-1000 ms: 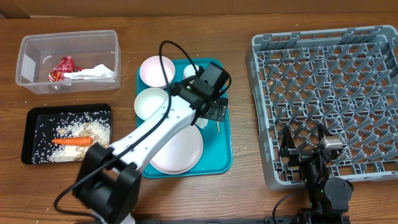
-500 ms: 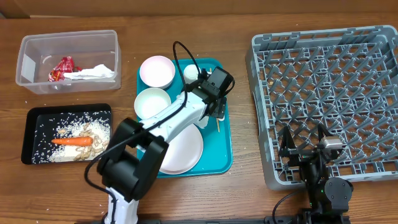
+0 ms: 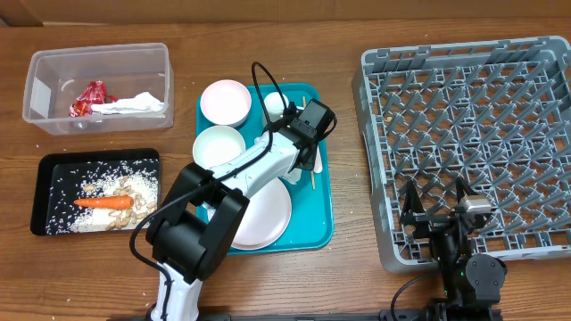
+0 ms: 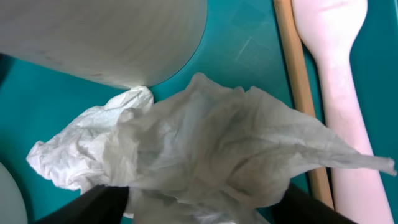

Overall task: Sort waste into correct bins and load items into the dishwasher rack
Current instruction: 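Carry the tissue left and drop it into the clear bin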

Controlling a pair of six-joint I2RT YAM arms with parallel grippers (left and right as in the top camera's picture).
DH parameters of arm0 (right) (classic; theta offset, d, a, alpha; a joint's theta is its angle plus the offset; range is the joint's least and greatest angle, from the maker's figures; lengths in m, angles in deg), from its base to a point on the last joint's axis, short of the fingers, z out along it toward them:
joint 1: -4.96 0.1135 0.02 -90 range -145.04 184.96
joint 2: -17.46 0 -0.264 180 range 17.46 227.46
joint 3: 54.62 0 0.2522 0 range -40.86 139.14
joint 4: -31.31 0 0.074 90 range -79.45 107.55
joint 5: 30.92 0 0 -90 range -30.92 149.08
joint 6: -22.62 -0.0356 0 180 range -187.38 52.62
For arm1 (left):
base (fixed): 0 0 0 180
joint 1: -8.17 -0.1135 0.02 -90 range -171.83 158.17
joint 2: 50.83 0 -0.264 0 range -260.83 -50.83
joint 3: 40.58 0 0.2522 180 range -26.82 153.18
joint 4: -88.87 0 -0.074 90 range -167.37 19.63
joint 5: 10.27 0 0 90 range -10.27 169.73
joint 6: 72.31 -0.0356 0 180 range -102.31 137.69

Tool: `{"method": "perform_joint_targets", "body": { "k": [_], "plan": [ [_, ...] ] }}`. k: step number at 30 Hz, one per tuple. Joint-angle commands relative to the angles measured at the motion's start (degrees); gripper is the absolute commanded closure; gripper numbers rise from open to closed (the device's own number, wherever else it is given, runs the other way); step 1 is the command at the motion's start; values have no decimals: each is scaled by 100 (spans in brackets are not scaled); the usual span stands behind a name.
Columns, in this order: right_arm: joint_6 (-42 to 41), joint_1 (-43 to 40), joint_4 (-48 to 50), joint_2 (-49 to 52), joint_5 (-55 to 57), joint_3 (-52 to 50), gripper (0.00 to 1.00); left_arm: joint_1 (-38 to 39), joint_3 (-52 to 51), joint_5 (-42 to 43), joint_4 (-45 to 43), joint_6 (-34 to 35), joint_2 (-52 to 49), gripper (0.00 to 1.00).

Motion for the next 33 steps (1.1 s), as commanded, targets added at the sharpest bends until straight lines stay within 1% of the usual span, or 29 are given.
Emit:
{"method": "perform_joint_targets", "body": {
  "k": [1, 2, 3, 4, 5, 6, 7, 8, 10, 13, 15, 17, 20, 23, 25, 27, 30, 31, 32, 33],
  "plan": [
    [-13, -13, 24, -39, 35, -59, 0, -37, 0, -103, 7, 103, -101, 43],
    [-13, -11, 24, -39, 35, -59, 0, -37, 0, -103, 11, 105, -101, 50],
    [-13, -11, 24, -39, 35, -59, 0, -37, 0, -103, 24, 103, -101, 60],
    [-13, -13, 24, -39, 35, -59, 0, -37, 0, -103, 28, 105, -101, 65],
    [-13, -11, 24, -39, 35, -59, 0, -35, 0, -103, 46, 105, -101, 77],
    [-13, -13, 24, -39, 35, -59, 0, -31, 0, -101, 68, 109, -98, 85],
    [-13, -11, 24, -39, 35, -59, 0, -22, 2, -101, 109, 127, -79, 96],
    [-13, -13, 24, -39, 35, -59, 0, 20, 9, -109, 232, 210, 46, 96],
    [-13, -11, 24, -39, 35, -59, 0, 125, 9, -111, 448, 599, 483, 96],
    [-13, -13, 24, -39, 35, -59, 0, 227, 11, -74, 516, 761, 1088, 96],
    [-13, -11, 24, -39, 35, -59, 0, 264, 11, -127, 496, 767, 1751, 96],
    [-13, -11, 24, -39, 35, -59, 0, 199, 11, -409, 389, 769, 2505, 96],
    [-13, -13, 24, -39, 35, -59, 0, -70, 11, -955, 216, 789, 3211, 96],
    [-13, -13, 24, -39, 35, -59, 0, -686, 9, -1663, -166, 785, 3600, 96],
    [-13, -11, 24, -39, 35, -59, 0, -1064, 9, -1860, -365, 754, 3587, 96],
    [-13, -11, 24, -39, 35, -59, 0, -1818, 9, -1843, -601, 743, 3429, 96],
    [-13, -11, 24, -39, 35, -59, 0, -2828, 9, -1353, -968, 697, 3010, 96],
    [-13, -11, 24, -39, 35, -59, 0, -3252, 9, -916, -1174, 503, 2771, 96],
    [-13, -13, 24, -39, 35, -59, 0, -3458, 9, -691, -1294, 385, 2640, 95],
    [-13, -11, 24, -39, 35, -59, 0, -3797, 9, -321, -1526, 101, 2387, 92]
  ]
}}
